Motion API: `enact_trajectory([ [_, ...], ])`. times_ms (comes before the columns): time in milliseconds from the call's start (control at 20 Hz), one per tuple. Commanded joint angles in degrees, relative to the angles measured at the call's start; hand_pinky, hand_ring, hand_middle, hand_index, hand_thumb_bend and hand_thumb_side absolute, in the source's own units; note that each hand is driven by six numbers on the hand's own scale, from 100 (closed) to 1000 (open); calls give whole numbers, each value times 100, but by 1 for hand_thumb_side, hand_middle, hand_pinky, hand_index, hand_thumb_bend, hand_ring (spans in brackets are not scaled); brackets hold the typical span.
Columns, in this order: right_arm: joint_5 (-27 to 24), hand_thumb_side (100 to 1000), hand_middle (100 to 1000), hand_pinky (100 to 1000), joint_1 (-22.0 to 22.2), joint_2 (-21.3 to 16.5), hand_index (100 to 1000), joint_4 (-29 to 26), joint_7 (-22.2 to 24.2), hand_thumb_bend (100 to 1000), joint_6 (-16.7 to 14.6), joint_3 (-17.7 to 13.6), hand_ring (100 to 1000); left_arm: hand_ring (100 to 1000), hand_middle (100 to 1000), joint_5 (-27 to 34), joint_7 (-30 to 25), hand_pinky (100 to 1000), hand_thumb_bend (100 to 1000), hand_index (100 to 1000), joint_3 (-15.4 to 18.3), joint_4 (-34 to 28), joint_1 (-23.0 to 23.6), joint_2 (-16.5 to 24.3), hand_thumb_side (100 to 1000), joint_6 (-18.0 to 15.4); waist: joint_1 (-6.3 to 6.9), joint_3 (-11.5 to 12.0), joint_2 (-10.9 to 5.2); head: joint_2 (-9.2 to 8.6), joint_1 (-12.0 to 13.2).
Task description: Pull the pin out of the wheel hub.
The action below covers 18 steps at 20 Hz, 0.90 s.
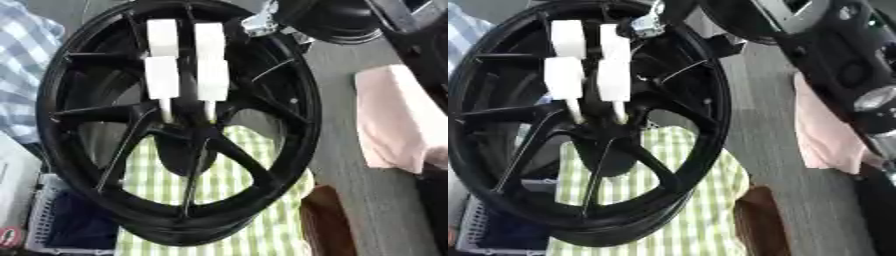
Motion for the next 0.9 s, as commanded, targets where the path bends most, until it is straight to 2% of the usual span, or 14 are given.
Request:
enact_trajectory([
  [50,199,511,778,888,-135,44,838,154,-124,337,-16,-39,829,648,626,23,-24,717,100,783,9,-75,-71,102,776,-1,20,19,-70,31,-38],
  [550,350,512,787,891,-110,178,840,437,-316,343,-124,-47,835,644,623,56,-15,716,100,781,0,-75,-134,86,775,8,-47,109,-21,27,51],
  [750,530,498,787,886,-67,122,839,482,-294,371,-241,-45,836,641,621,57,4,716,100,780,23,-69,-120,81,775,3,-87,129,-25,-166,86],
  [900,625,499,787,885,-43,93,839,549,-325,372,-277,-78,835,641,621,56,6,716,100,781,27,-70,-118,76,775,-1,-94,126,-23,-443,18],
])
